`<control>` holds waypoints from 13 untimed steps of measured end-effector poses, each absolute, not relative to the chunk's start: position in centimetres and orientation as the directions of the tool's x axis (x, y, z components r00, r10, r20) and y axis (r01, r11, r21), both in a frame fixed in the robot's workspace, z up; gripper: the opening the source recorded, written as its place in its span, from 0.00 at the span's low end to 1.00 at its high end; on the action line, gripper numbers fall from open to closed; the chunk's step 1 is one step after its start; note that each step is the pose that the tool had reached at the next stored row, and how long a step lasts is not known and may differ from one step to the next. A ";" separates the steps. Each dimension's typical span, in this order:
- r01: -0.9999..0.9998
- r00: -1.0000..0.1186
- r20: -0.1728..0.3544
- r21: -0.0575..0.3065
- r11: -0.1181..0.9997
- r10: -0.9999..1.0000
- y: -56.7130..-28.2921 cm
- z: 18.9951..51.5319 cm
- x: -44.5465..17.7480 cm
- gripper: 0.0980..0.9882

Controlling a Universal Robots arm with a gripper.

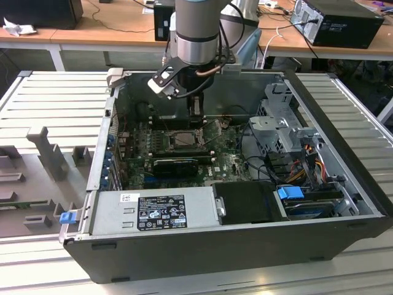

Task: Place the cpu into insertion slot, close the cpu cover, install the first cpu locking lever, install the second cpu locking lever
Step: 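Close the cpu cover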

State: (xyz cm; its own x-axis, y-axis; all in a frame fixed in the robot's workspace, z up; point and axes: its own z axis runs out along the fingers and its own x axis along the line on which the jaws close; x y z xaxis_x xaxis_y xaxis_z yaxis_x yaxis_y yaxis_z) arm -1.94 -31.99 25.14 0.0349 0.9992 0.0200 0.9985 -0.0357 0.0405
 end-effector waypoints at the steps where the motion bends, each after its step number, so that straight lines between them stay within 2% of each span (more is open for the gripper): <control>1: 0.999 0.035 0.020 0.040 -0.036 0.999 -32.0 25.1 -1.2 0.01; 13: 0.999 0.034 0.020 0.039 -0.035 0.999 -32.0 25.3 4.7 0.01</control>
